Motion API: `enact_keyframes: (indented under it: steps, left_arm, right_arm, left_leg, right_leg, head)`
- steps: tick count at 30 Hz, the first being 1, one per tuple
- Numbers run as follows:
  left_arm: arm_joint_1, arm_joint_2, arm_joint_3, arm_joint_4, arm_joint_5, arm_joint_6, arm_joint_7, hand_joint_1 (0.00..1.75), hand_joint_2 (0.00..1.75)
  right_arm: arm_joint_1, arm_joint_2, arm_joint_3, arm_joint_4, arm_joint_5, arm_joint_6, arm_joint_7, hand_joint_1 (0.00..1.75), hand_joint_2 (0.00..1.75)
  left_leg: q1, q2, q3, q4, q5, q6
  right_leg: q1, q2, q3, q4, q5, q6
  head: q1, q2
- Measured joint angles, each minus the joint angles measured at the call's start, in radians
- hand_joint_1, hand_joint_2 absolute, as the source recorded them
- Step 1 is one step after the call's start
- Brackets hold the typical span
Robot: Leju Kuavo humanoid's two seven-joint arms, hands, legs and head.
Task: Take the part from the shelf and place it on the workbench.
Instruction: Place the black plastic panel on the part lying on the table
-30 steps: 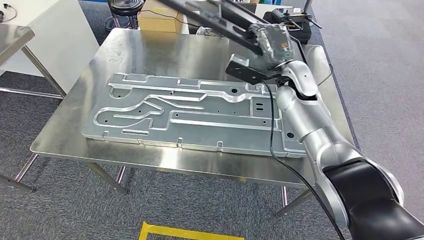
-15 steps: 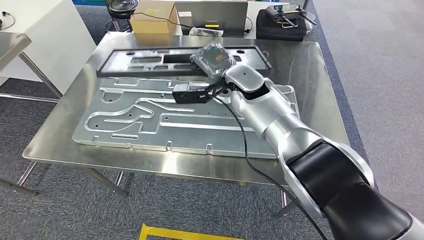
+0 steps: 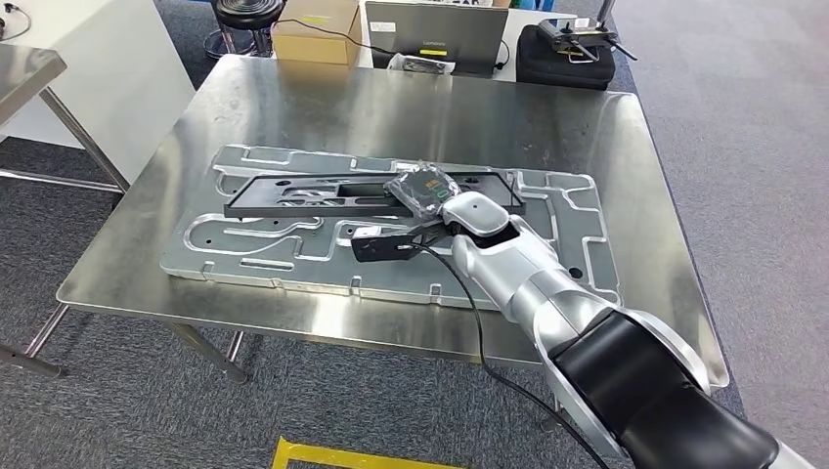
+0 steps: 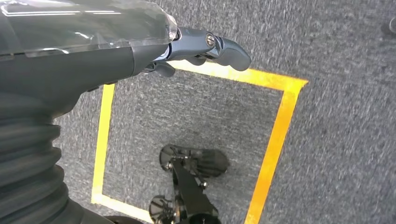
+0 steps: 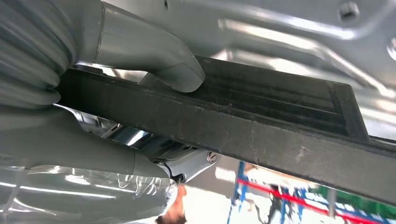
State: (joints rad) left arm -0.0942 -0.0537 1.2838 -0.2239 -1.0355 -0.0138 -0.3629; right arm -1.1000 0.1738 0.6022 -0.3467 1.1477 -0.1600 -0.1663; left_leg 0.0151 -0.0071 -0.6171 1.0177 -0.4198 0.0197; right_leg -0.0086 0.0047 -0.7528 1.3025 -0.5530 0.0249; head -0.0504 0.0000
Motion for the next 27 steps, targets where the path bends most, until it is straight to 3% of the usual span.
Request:
enact_keyframes:
  steps: [2, 4, 6, 9, 11, 13, 14, 15, 16, 17, 19, 20, 22, 24, 26, 27]
  left_arm:
    - [0.000, 0.000, 0.000, 0.000, -0.002, 0.000, -0.007, 0.00, 1.75]
    - [0.000, -0.003, -0.001, 0.001, -0.004, 0.000, -0.010, 0.00, 1.75]
    - [-0.001, -0.004, -0.001, 0.002, -0.005, 0.002, -0.012, 0.00, 1.75]
    - [-0.001, -0.003, -0.001, 0.002, -0.006, 0.003, -0.016, 0.00, 1.75]
    - [-0.001, -0.002, -0.002, 0.003, -0.008, 0.003, -0.020, 0.00, 1.75]
    - [0.000, -0.002, -0.002, 0.003, -0.008, 0.001, -0.025, 0.00, 1.75]
    - [0.000, -0.002, -0.002, 0.003, -0.008, 0.000, -0.029, 0.00, 1.75]
    - [0.001, -0.002, -0.002, 0.003, -0.009, -0.002, -0.031, 0.00, 1.75]
    - [0.001, -0.002, -0.002, 0.003, -0.010, -0.003, -0.034, 0.00, 1.75]
    - [0.001, -0.001, -0.002, 0.003, -0.010, -0.004, -0.035, 0.00, 1.75]
    - [-0.001, -0.001, -0.003, 0.003, -0.013, -0.004, -0.036, 0.00, 1.75]
    - [-0.001, -0.001, -0.003, 0.003, -0.014, -0.004, -0.036, 0.00, 1.75]
    - [-0.002, -0.001, -0.007, 0.003, -0.016, -0.002, -0.035, 0.00, 1.75]
    - [-0.003, -0.001, -0.013, 0.003, -0.018, 0.000, -0.035, 0.00, 0.87]
    - [-0.005, -0.001, -0.017, 0.003, -0.018, 0.002, -0.036, 0.00, 0.00]
    - [-0.006, -0.001, -0.018, 0.003, -0.017, 0.003, -0.038, 0.00, 0.00]
  right_arm:
    - [0.013, -0.005, 0.000, 0.006, -0.009, -0.001, 0.000, 1.75, 1.75]
    - [0.021, -0.008, -0.001, 0.009, -0.017, -0.002, 0.001, 1.75, 1.75]
    - [0.031, -0.011, -0.004, 0.013, -0.028, -0.002, 0.003, 1.75, 1.75]
    - [0.049, -0.018, -0.015, 0.019, -0.040, -0.001, 0.010, 1.75, 1.75]
    - [0.054, -0.020, -0.023, 0.021, -0.043, 0.000, 0.015, 0.87, 0.87]
    - [0.062, -0.023, -0.032, 0.025, -0.049, 0.000, 0.017, 0.00, 0.00]
    - [0.068, -0.025, -0.036, 0.027, -0.051, 0.000, 0.018, 0.00, 0.00]
    - [0.074, -0.028, -0.040, 0.028, -0.052, 0.000, 0.018, 0.00, 0.00]
    - [0.078, -0.031, -0.044, 0.029, -0.052, 0.000, 0.018, 0.00, 0.00]
    - [0.081, -0.033, -0.047, 0.029, -0.052, -0.001, 0.017, 0.00, 0.00]
    - [0.082, -0.039, -0.053, 0.029, -0.052, -0.001, 0.017, 0.00, 0.00]
    - [0.082, -0.041, -0.055, 0.029, -0.052, -0.001, 0.017, 0.00, 0.00]
    - [0.083, -0.045, -0.058, 0.029, -0.053, -0.001, 0.016, 0.00, 0.00]
    - [0.083, -0.049, -0.060, 0.029, -0.053, -0.001, 0.013, 0.00, 0.00]
    - [0.083, -0.052, -0.064, 0.029, -0.053, -0.001, 0.007, 0.00, 0.00]
    - [0.083, -0.054, -0.067, 0.029, -0.053, -0.002, 0.002, 0.00, 0.00]
  left_leg:
    - [-0.003, -0.002, 0.005, 0.000, -0.002, -0.001]
    - [-0.008, -0.002, 0.006, 0.001, -0.005, -0.005]
    - [-0.009, -0.001, 0.006, 0.001, -0.007, -0.013]
    - [-0.007, 0.000, 0.005, 0.010, -0.019, -0.028]
    - [-0.005, 0.001, -0.028, 0.089, -0.067, -0.036]
    - [-0.001, 0.001, -0.090, 0.223, -0.126, -0.045]
    - [0.001, 0.001, -0.113, 0.268, -0.138, -0.049]
    - [0.004, 0.002, -0.118, 0.275, -0.129, -0.053]
    - [0.007, 0.002, -0.103, 0.241, -0.103, -0.055]
    - [0.010, 0.003, -0.071, 0.175, -0.066, -0.057]
    - [0.011, 0.002, -0.008, 0.049, -0.020, -0.054]
    - [0.010, 0.001, 0.008, 0.018, -0.014, -0.049]
    - [0.006, -0.001, 0.011, 0.009, -0.015, -0.034]
    - [0.007, 0.000, 0.011, 0.006, -0.011, -0.020]
    - [0.008, 0.001, 0.012, 0.002, -0.007, -0.008]
    - [0.007, 0.001, 0.011, 0.002, -0.006, -0.005]
  right_leg:
    - [0.003, 0.000, 0.049, -0.113, 0.072, -0.011]
    - [0.010, -0.001, 0.108, -0.240, 0.122, -0.024]
    - [0.015, -0.002, 0.125, -0.280, 0.128, -0.030]
    - [0.009, -0.004, 0.133, -0.295, 0.135, -0.042]
    - [0.003, -0.005, 0.140, -0.305, 0.139, -0.049]
    - [0.003, -0.004, 0.141, -0.305, 0.138, -0.052]
    - [0.003, -0.004, 0.141, -0.305, 0.138, -0.052]
    - [0.002, -0.004, 0.142, -0.303, 0.137, -0.051]
    - [0.001, -0.004, 0.142, -0.301, 0.135, -0.048]
    - [-0.001, -0.003, 0.143, -0.297, 0.132, -0.045]
    - [0.000, -0.001, 0.141, -0.287, 0.125, -0.034]
    - [0.001, 0.001, 0.139, -0.283, 0.124, -0.028]
    - [0.003, 0.002, 0.138, -0.282, 0.125, -0.018]
    - [-0.001, 0.002, 0.135, -0.273, 0.116, -0.007]
    - [-0.004, 0.001, 0.104, -0.203, 0.070, 0.001]
    - [-0.004, 0.000, 0.076, -0.140, 0.037, 0.004]
  head:
    - [0.000, 0.000]
    - [0.000, 0.000]
    - [0.000, 0.000]
    - [0.000, 0.000]
    - [0.000, 0.000]
    - [0.000, 0.000]
    - [0.000, 0.000]
    - [0.000, 0.000]
    - [0.000, 0.000]
    - [0.000, 0.000]
    - [0.000, 0.000]
    - [0.000, 0.000]
    - [0.000, 0.000]
    - [0.000, 0.000]
    - [0.000, 0.000]
    - [0.000, 0.000]
